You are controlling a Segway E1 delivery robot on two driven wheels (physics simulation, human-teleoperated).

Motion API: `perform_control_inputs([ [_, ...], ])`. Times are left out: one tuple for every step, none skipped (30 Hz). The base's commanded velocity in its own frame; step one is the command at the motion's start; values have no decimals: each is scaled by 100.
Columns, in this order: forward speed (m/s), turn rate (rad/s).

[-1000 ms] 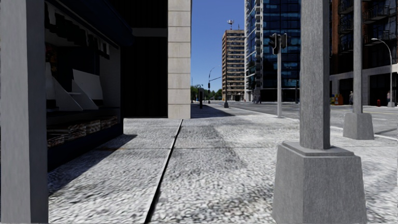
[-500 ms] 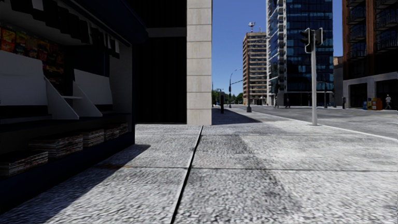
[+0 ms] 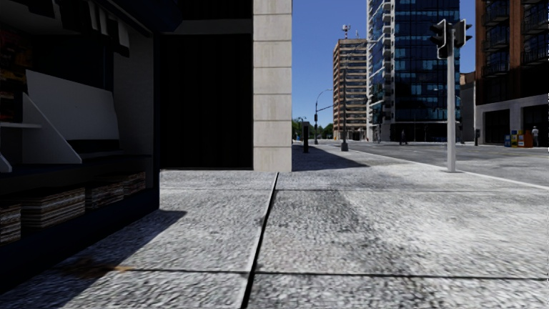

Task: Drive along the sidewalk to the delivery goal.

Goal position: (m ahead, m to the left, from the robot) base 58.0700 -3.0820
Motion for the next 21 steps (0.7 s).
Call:
perform_control_inputs([
  [195, -32],
  [195, -38],
  [195, -44],
  [195, -44],
  [195, -50],
  [195, -52],
  [195, -53],
  [195, -53],
  [195, -53],
  [195, -53],
  [195, -53],
  [195, -53],
  [195, -53],
  [195, -53],
  [195, -53],
  [195, -53],
  [195, -53],
  [195, -53],
  [195, -53],
  [195, -53],
  [195, -53],
])
